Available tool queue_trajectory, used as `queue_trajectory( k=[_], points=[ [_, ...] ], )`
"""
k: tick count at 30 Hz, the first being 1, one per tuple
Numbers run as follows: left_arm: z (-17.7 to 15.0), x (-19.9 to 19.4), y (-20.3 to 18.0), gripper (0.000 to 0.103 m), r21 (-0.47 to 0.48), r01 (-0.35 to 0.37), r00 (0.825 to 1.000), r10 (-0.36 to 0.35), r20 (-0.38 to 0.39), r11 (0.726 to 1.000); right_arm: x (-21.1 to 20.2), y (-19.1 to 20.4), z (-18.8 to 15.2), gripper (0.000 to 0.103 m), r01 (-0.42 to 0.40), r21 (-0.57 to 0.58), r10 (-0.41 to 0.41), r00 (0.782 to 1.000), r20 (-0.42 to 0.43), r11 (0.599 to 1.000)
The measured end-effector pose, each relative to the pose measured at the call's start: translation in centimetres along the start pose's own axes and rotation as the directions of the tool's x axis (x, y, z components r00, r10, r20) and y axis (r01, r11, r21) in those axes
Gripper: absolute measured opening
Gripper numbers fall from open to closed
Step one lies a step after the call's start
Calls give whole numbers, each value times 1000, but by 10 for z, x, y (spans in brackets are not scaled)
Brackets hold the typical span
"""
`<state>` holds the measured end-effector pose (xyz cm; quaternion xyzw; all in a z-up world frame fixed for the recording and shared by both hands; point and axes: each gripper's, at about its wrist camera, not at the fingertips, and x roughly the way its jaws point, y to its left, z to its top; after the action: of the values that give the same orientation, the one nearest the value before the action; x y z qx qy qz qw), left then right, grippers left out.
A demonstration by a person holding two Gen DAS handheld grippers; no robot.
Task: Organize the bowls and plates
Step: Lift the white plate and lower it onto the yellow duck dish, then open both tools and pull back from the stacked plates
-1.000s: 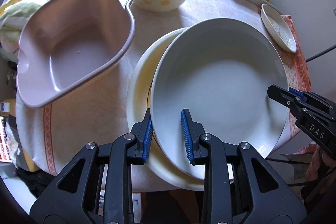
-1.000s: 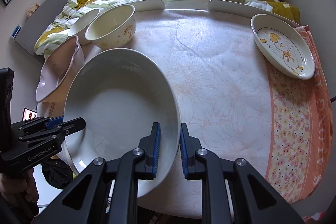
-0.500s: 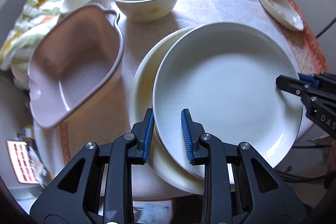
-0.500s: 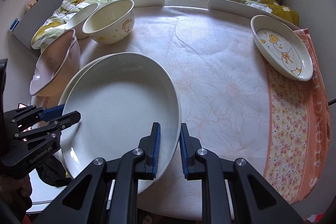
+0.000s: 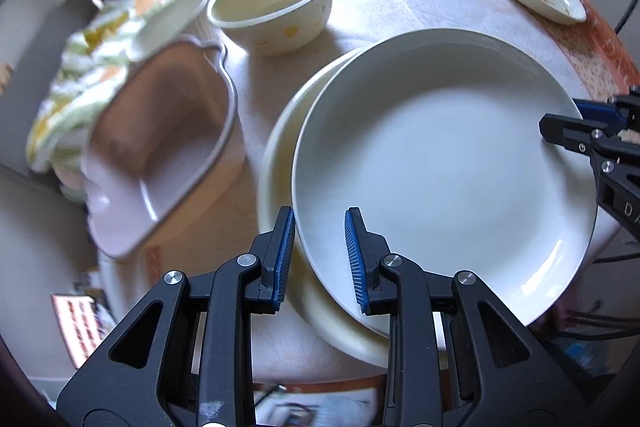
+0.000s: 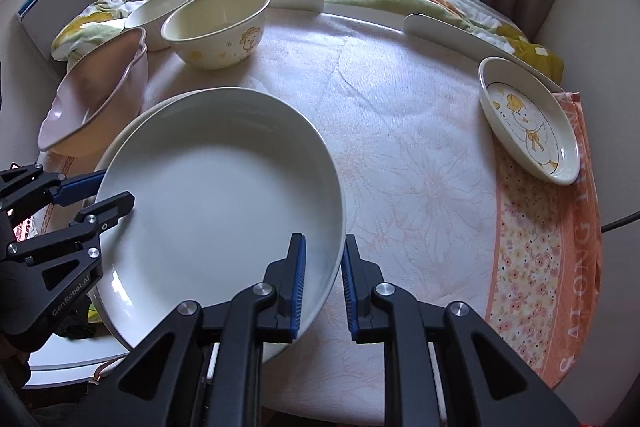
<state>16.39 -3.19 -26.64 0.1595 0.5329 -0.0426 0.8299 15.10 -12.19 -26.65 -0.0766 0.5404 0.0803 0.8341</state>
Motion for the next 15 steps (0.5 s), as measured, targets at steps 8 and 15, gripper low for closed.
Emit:
queue_trajectory(
  k=[8,15],
  points=[
    [0,-3,3,23,2,-12,1000,12,13,1000,1,4,0,16,20,-15,-20,1000,1,1000],
    [-1,-3,-3,23,29,-41,999,41,21,999,2,11,-1,16,61,-53,-61,998,3,997]
  ],
)
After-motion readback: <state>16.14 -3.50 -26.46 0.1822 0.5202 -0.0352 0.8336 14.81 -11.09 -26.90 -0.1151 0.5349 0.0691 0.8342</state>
